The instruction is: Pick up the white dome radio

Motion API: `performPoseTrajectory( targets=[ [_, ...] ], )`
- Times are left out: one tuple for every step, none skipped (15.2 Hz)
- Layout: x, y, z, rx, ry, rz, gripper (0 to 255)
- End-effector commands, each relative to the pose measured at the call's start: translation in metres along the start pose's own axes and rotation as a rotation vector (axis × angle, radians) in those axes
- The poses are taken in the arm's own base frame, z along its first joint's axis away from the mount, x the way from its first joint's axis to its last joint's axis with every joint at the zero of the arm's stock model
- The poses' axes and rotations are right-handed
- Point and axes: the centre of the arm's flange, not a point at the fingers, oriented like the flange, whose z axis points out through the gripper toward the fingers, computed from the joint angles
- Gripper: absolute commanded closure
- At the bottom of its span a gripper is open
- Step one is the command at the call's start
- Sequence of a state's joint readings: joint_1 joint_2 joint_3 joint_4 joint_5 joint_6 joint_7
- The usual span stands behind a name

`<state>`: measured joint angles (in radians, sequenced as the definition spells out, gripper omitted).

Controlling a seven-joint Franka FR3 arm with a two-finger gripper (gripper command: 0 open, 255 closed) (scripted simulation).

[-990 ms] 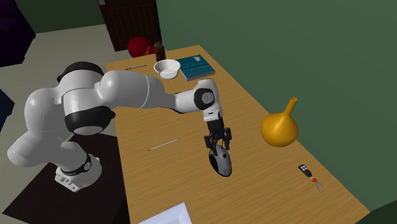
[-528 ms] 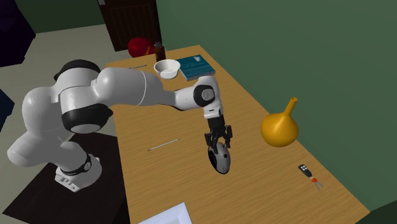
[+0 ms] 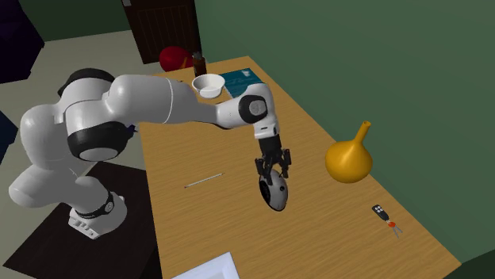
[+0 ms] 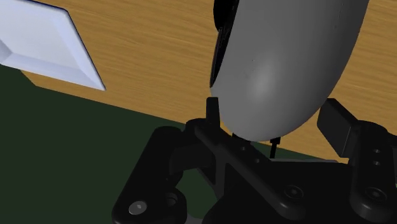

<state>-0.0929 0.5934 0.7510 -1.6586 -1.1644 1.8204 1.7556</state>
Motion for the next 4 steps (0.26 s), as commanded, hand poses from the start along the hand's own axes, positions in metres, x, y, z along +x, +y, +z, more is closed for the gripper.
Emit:
performPoseTrajectory(
  targets=[
    [0.0079,0.003,-0.0094,0.001,0.0,0.0,255],
    [0.0112,0.004,-0.0134,0.001,0.0,0.0,255],
    [0.0116,0.0041,-0.014,0.001,0.0,0.0,255],
    [0.0116,0.0041,-0.014,0.001,0.0,0.0,255]
  ],
)
